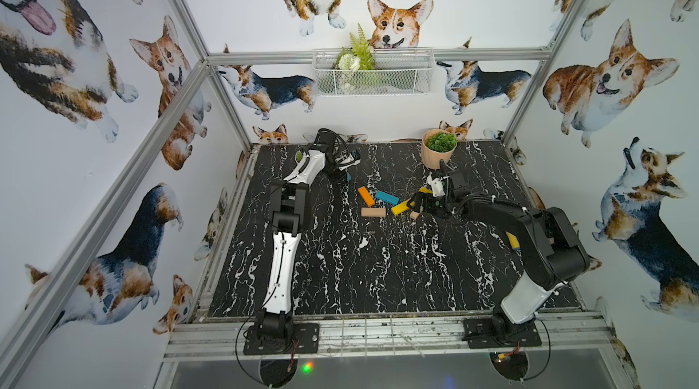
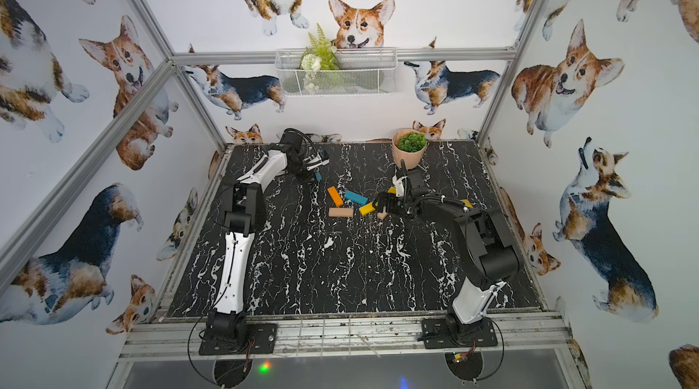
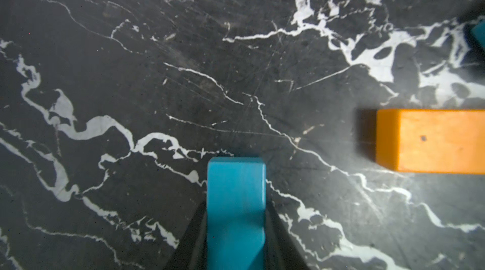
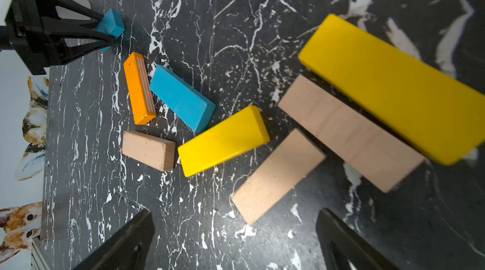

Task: Assemble a giraffe with building blocks
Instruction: Place the building block at the center of the board, then pick up the building block from the center of the board.

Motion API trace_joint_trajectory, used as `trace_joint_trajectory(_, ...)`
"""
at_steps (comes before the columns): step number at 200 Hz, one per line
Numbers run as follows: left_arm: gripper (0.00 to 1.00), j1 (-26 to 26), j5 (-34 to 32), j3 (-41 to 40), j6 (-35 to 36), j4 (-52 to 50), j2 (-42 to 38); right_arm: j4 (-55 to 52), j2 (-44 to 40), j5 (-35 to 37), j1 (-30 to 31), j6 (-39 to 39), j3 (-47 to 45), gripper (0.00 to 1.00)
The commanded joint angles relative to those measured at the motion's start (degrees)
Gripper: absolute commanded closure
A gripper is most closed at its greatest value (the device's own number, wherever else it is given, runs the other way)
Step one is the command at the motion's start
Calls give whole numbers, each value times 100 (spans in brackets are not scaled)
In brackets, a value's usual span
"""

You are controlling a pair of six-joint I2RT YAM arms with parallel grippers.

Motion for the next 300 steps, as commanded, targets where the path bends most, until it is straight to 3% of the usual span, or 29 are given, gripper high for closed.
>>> trace_joint_trajectory(1,78,10,188,-64,150,-43,-3,-250,-8,-38,54,-154,106,0)
trace_joint_trajectory(10,53,10,202,-106,105,-11,-30,-257,-60,-27,53,-153,80,0)
trace_joint_trajectory(14,30,10,205,-118,100,-6,-43,-262,-86,-11,56,-161,67,0)
trace_joint_trajectory(17,5,0,194,-125,88,6,-48,-270,-104,-4,54,-162,63,0)
trace_joint_trajectory(21,0,-6,158,-125,52,31,-55,-284,-128,6,53,-159,68,0)
trace_joint_trajectory(54,0,-111,-125,-256,-310,395,-443,-346,-300,31,91,-160,80,0)
trace_joint_trajectory(85,0,-274,-373,-324,-1201,823,-1102,-620,-380,297,335,-237,348,2)
trace_joint_trajectory(111,0,-404,-801,-526,-2552,1137,-1785,-864,-260,793,673,-324,791,7)
trace_joint_trajectory(136,0,-421,-1500,-1119,-4530,1426,-2559,-1190,37,1308,1038,-381,1390,11)
trace_joint_trajectory(155,0,-403,-1880,-2275,-6023,1856,-3353,-1258,319,1374,1307,-395,1793,11)
trace_joint_trajectory(181,0,-381,-2104,-4985,-7092,3847,-4612,-1581,872,1484,1568,-480,2525,13)
trace_joint_trajectory(193,0,-377,-2758,-5916,-7598,4241,-5063,-1667,1129,1495,1607,-543,2810,15)
trace_joint_trajectory(212,0,-342,-3473,-6756,-7909,4372,-5536,-1735,1546,1463,1616,-721,3194,24)
trace_joint_trajectory(235,0,-382,-4061,-6901,-8392,3686,-5697,-1983,1999,1474,1714,-999,3752,36)
trace_joint_trajectory(259,0,-413,-4090,-7047,-8718,3255,-5743,-2038,2437,1624,1890,-1323,4158,36)
trace_joint_trajectory(276,0,-412,-4178,-7697,-8789,3617,-6043,-2404,2852,1814,1925,-1435,4656,32)
trace_joint_trajectory(300,0,-438,-4085,-8543,-8323,4369,-6506,-2704,3277,1975,1942,-1657,5125,24)
